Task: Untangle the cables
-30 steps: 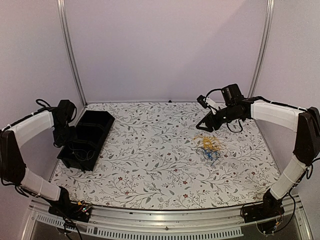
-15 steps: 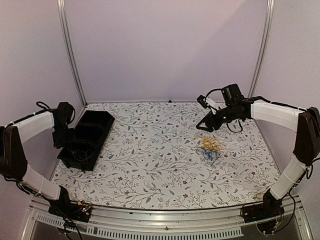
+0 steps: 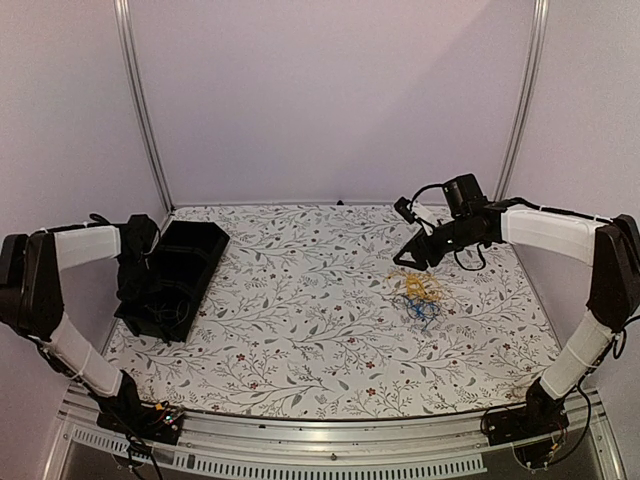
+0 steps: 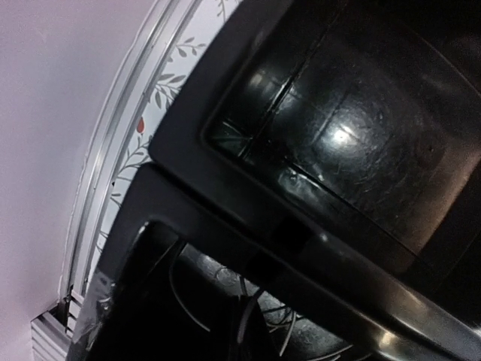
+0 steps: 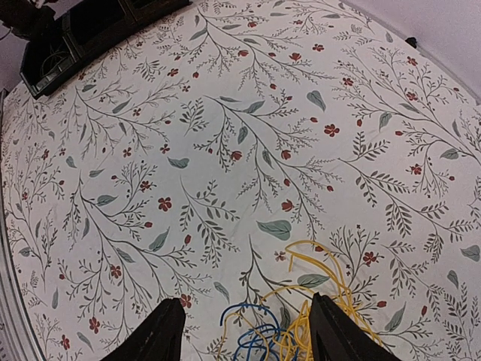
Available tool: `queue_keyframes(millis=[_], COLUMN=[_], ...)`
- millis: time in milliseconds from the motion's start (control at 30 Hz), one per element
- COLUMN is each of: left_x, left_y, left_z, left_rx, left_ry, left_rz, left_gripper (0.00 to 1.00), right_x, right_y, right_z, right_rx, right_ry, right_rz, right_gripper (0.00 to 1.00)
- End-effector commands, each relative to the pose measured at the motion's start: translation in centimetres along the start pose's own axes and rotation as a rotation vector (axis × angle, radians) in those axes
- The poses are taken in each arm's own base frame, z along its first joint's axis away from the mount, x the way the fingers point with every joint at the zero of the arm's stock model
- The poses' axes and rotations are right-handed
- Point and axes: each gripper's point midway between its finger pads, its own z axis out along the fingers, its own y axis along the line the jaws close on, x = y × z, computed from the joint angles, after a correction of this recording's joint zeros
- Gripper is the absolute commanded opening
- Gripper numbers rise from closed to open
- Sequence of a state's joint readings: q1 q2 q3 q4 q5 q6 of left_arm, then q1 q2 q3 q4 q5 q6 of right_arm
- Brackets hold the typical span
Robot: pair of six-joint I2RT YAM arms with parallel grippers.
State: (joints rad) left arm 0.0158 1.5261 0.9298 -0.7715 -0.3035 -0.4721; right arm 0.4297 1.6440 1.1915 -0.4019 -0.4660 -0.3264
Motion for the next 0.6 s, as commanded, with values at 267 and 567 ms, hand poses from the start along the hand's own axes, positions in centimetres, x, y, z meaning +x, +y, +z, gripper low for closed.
queue_keyframes(millis=[267,567], left_x=[2.9,1.0], left_y=[0.6,0.0], left_z=[2.7,0.4], left_rx=[-0.052,-0.003], left_ry=[0.061,0.022], left_rz=[-0.013,-0.028], left_gripper=[0.0,0.1], right_x=[-1.1,-1.4], right_y=[0.3,0.1], right_z=[-0.8,-0.4], right_rx=[0.007,-0.001], right_ry=[-0.04,-0.039], right_rz=[-0.031,-0.027], right_gripper=[0.61,0.61])
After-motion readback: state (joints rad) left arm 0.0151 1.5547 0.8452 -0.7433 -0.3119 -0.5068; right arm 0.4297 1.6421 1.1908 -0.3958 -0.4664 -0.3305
